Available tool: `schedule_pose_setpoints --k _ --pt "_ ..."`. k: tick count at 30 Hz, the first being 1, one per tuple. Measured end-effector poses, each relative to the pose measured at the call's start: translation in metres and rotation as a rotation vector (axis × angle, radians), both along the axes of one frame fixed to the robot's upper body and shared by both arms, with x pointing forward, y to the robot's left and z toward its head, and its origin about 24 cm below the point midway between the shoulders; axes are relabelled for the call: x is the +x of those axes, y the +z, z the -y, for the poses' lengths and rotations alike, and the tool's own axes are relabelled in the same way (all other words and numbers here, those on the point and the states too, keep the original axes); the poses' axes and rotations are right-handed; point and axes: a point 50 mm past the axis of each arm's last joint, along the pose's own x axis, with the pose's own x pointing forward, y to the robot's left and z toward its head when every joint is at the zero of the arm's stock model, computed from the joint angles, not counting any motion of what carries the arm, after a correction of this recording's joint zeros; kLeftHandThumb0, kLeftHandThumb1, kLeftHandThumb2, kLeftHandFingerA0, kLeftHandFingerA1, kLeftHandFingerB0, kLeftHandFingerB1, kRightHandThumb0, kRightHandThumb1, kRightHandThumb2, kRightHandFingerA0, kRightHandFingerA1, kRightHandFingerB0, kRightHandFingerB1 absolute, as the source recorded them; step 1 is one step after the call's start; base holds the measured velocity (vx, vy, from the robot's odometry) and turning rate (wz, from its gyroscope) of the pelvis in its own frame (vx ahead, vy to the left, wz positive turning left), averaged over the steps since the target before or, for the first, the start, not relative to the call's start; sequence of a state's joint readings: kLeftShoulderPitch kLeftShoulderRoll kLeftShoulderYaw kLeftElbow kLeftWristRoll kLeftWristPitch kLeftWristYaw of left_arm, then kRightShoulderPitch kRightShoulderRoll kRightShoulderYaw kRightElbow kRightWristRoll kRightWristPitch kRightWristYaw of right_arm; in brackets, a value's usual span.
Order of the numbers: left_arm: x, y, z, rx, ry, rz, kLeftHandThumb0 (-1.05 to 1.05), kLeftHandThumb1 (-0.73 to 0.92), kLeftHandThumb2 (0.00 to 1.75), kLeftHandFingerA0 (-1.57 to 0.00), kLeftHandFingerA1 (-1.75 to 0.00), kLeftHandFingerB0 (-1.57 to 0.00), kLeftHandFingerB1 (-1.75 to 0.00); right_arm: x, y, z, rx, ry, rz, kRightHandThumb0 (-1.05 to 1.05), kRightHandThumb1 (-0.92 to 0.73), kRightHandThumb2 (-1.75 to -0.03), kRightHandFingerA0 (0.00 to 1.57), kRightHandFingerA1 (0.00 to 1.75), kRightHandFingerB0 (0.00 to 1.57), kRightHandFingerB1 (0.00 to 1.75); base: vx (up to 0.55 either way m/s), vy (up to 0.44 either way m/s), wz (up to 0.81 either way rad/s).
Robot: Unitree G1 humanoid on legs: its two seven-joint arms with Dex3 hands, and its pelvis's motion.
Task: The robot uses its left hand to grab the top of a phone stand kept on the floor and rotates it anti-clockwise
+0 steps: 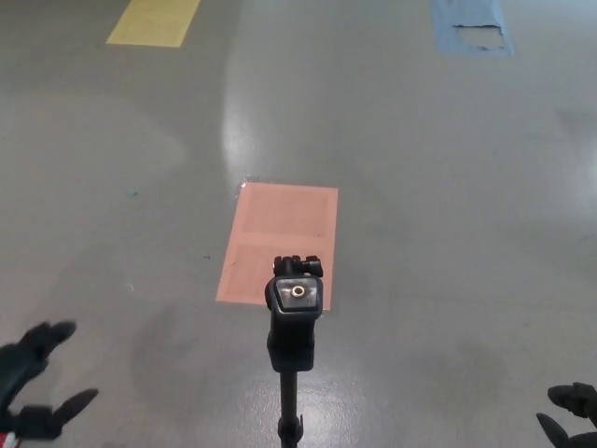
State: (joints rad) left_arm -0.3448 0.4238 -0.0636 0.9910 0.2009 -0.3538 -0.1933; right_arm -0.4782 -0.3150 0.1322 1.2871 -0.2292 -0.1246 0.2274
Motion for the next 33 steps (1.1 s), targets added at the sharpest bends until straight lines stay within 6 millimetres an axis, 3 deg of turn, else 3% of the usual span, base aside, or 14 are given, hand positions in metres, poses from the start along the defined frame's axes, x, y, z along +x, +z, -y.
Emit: schedule_pose_setpoints --k 2,16,18,33 --pt "0.004 0.008 0.007 -0.007 -0.041 0.056 -0.81 0.52 0.84 0.00 0.00 0.00 -0.09 0.000 0.000 0.000 0.000 0.001 0.000 -0.80 -0.70 -1.03 0.08 0.43 0.01 0.17 0.00 0.000 0.00" --pt "0.009 0.061 0.049 -0.034 -0.250 0.327 -0.76 0.47 0.81 0.00 0.00 0.00 -0.10 0.000 0.000 -0.001 0.001 0.003 0.000 -0.83 -0.70 -1.02 0.08 0.43 0.05 0.15 0.00 0.000 0.00" --pt "0.009 0.069 0.055 -0.039 -0.277 0.363 -0.75 0.46 0.80 0.00 0.00 0.00 -0.13 0.000 0.000 -0.001 0.001 0.003 0.000 -0.80 -0.70 -1.03 0.08 0.44 0.00 0.18 0.00 0.000 0.00" --pt "-0.017 0.144 0.111 -0.059 -0.560 0.688 -0.82 0.50 0.84 0.00 0.00 0.00 -0.11 0.000 0.000 -0.001 0.002 0.004 -0.002 -0.83 -0.71 -1.03 0.07 0.36 0.06 0.15 0.00 0.000 0.00"
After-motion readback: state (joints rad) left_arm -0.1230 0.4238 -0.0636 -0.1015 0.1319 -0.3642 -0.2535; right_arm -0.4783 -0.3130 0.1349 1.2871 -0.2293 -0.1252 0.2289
